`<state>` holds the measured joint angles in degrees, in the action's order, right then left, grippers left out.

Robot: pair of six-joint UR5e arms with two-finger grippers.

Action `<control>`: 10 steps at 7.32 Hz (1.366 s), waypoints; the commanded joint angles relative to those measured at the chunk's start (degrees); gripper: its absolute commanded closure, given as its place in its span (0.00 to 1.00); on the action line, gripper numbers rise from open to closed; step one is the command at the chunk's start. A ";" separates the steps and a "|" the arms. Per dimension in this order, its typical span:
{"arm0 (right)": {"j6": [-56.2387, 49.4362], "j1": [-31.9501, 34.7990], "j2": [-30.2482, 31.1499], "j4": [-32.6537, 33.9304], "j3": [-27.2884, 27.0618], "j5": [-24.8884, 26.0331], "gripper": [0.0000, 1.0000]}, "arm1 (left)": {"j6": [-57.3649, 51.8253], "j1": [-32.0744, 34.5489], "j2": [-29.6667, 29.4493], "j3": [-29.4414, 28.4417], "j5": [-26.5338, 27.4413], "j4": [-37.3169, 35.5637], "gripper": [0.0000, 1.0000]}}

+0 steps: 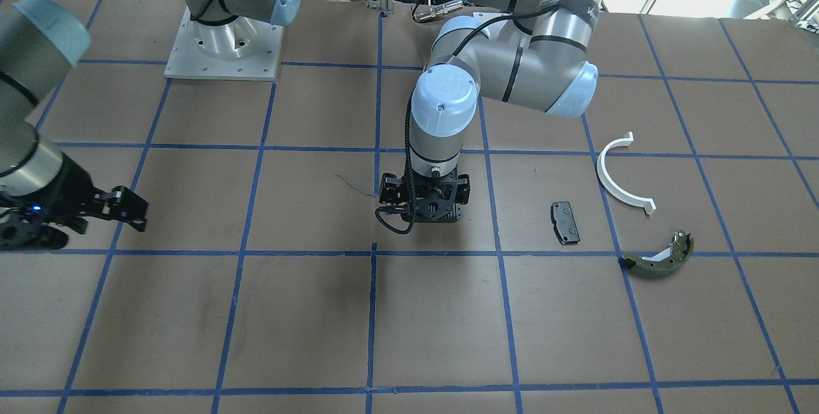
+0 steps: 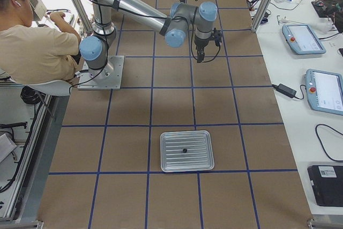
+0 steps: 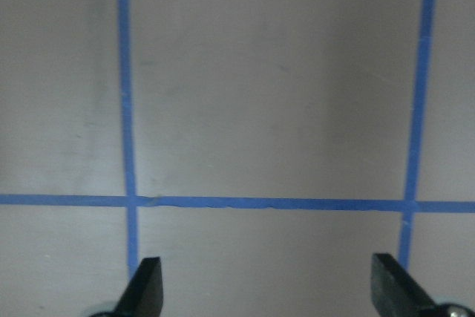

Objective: Place bearing gear from tray to pile

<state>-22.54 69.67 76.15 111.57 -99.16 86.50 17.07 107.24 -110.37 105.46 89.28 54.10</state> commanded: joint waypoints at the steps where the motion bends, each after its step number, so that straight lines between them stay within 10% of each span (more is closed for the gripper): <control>1: -17.11 -11.18 0.05 0.31 0.19 0.77 0.00 | 1.29 2.52 -4.75 2.72 0.01 -8.70 0.00; 5: -36.13 -25.87 -3.18 4.68 1.42 2.62 0.04 | 2.88 4.91 -5.30 4.92 0.10 -9.98 0.01; 10: -47.06 -32.92 -13.02 12.52 5.98 2.53 0.08 | 2.44 4.91 -5.29 5.02 0.19 -10.94 0.68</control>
<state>-68.14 37.91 65.78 123.07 -94.66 89.04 19.84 112.24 -115.67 110.47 89.47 43.43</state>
